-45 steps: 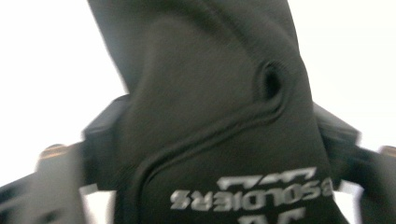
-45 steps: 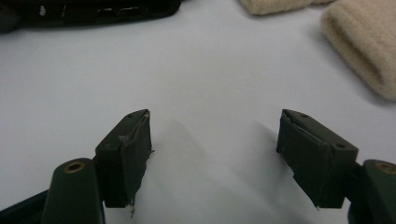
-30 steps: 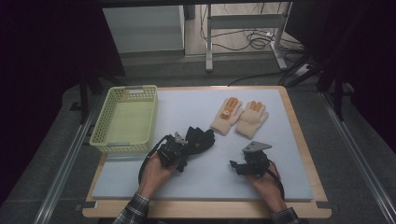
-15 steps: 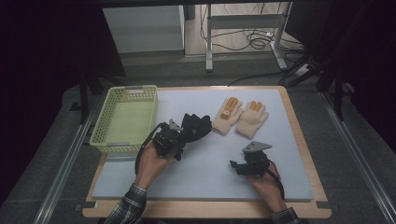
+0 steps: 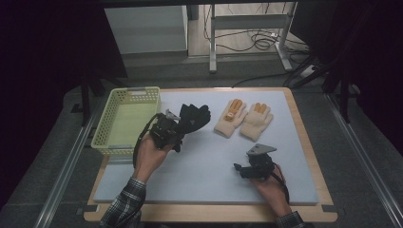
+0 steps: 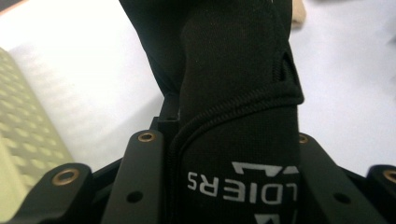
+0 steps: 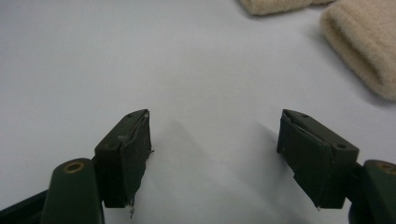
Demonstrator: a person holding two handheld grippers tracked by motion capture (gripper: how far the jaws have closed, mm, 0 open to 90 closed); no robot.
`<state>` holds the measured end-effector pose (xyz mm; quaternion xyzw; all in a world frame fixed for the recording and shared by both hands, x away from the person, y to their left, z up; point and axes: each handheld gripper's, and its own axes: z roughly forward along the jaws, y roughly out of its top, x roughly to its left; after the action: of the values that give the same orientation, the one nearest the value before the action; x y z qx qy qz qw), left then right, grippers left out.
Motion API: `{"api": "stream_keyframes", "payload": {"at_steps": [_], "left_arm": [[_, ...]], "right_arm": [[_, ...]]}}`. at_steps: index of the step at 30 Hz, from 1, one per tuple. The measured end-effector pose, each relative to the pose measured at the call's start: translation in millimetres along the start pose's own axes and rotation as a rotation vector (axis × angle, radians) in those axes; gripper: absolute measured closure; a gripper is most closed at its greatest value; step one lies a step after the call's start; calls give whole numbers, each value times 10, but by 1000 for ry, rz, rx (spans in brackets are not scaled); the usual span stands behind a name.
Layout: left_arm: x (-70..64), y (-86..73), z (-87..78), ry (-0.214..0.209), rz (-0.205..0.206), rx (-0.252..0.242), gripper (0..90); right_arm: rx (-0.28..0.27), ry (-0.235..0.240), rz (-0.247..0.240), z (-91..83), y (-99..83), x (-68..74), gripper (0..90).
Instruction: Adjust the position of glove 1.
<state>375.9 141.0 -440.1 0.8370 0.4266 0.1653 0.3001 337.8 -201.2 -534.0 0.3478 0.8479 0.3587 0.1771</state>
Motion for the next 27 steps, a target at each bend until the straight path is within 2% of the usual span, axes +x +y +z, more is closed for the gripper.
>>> {"api": "stream_keyframes", "payload": {"at_steps": [14,27], "left_arm": [[306,98,-199,52,-49,-10,650],[665,-27,-345,117,-103,-11,647]], "right_arm": [[-1,-2,-3,1,-1,0,252],[0,-4,-3,1,-1,0,250]]}}
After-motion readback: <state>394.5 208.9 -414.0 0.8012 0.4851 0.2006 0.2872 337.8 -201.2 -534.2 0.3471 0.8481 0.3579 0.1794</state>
